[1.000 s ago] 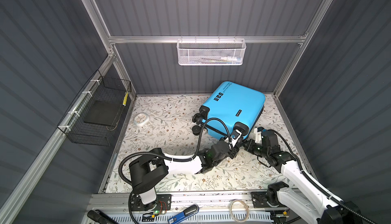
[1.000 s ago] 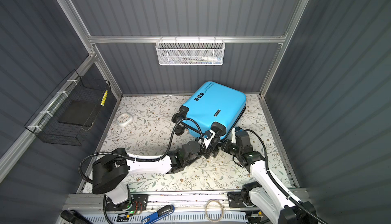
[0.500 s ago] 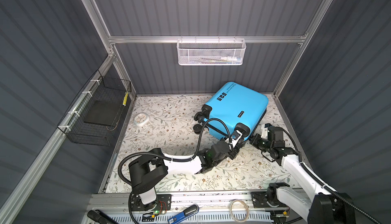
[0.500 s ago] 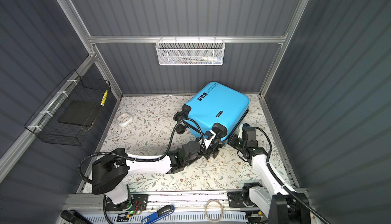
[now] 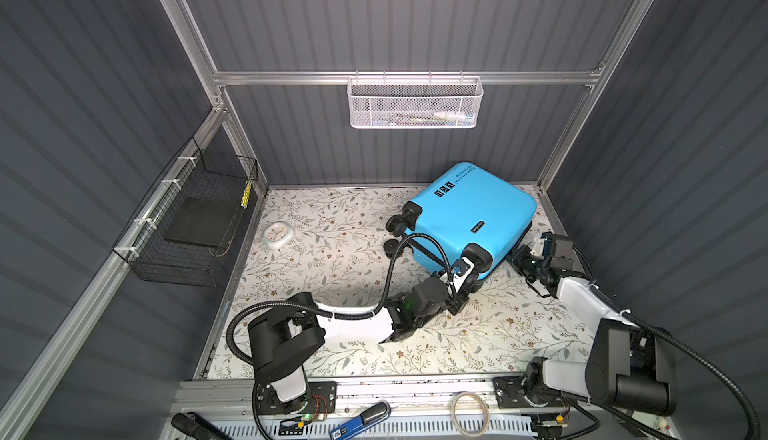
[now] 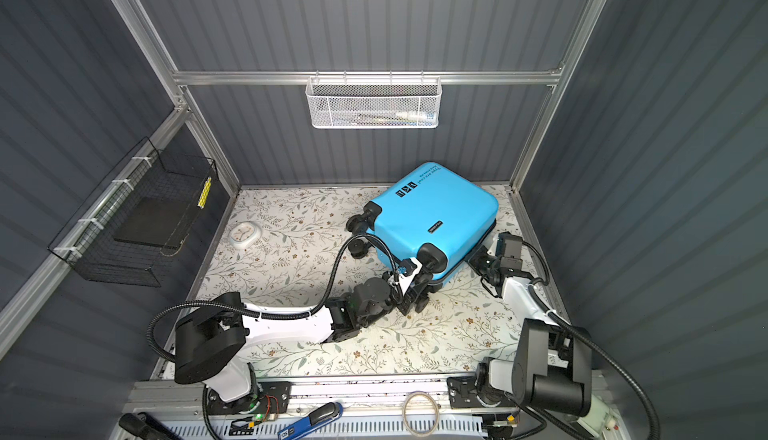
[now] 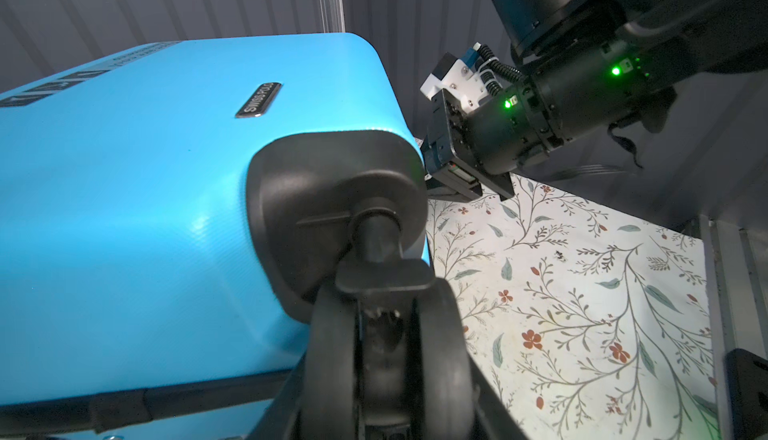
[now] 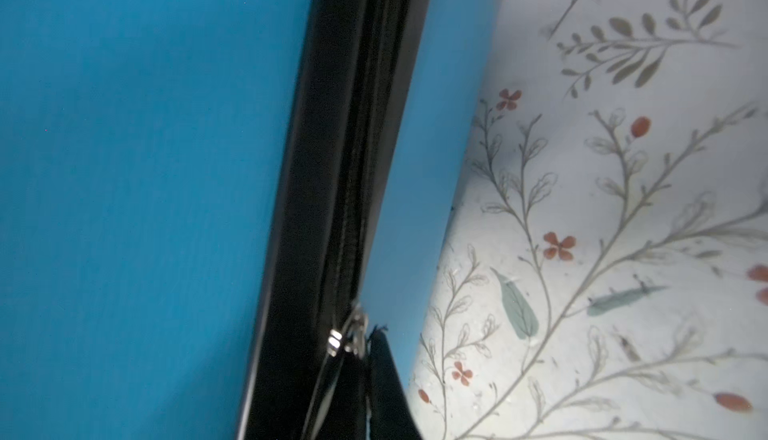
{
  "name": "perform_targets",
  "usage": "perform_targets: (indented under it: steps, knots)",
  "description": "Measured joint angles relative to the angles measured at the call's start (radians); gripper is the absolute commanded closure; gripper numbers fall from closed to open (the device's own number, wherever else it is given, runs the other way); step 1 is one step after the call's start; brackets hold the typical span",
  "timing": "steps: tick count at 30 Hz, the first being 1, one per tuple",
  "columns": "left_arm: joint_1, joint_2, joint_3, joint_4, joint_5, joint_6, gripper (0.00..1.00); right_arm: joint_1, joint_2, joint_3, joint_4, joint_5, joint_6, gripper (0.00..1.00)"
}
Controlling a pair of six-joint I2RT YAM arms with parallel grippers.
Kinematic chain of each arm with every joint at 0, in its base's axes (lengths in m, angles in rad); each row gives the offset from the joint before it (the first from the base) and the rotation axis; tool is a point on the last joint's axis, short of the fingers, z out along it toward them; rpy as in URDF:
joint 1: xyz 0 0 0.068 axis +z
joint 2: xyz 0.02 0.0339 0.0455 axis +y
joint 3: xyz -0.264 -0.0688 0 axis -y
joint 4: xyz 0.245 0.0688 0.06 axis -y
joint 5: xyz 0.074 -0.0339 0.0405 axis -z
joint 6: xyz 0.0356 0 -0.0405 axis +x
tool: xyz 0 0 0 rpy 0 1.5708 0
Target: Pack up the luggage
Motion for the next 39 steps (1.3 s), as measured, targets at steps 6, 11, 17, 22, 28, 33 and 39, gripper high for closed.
perform_targets:
  steps: [6,11,17,22,28,33,39]
  knots:
    - [0.0,-0.048,-0.041,-0.012,-0.003,0.0,1.0,-0.065,0.093,0.061,0.013,-0.051,0.008,1.0]
    - [0.004,-0.087,-0.079,-0.016,-0.011,0.0,1.0,-0.089,0.15,0.102,-0.001,-0.108,0.014,1.0]
    - [0.006,-0.163,-0.129,-0.045,-0.017,0.0,1.0,-0.094,0.201,0.143,-0.02,-0.182,0.01,1.0]
    - [-0.006,-0.246,-0.167,-0.051,-0.039,0.0,1.0,-0.117,0.232,0.152,0.055,-0.162,0.031,0.62]
    - [-0.01,-0.288,-0.167,-0.021,-0.068,-0.005,1.0,-0.22,0.187,0.119,0.076,0.007,0.068,0.43]
    - [-0.01,-0.315,-0.192,-0.031,-0.1,-0.007,1.0,-0.215,0.068,0.086,0.033,0.074,0.066,0.4]
    - [-0.01,-0.394,-0.204,-0.105,-0.166,-0.006,0.79,-0.216,0.051,0.146,-0.019,0.109,0.061,0.29]
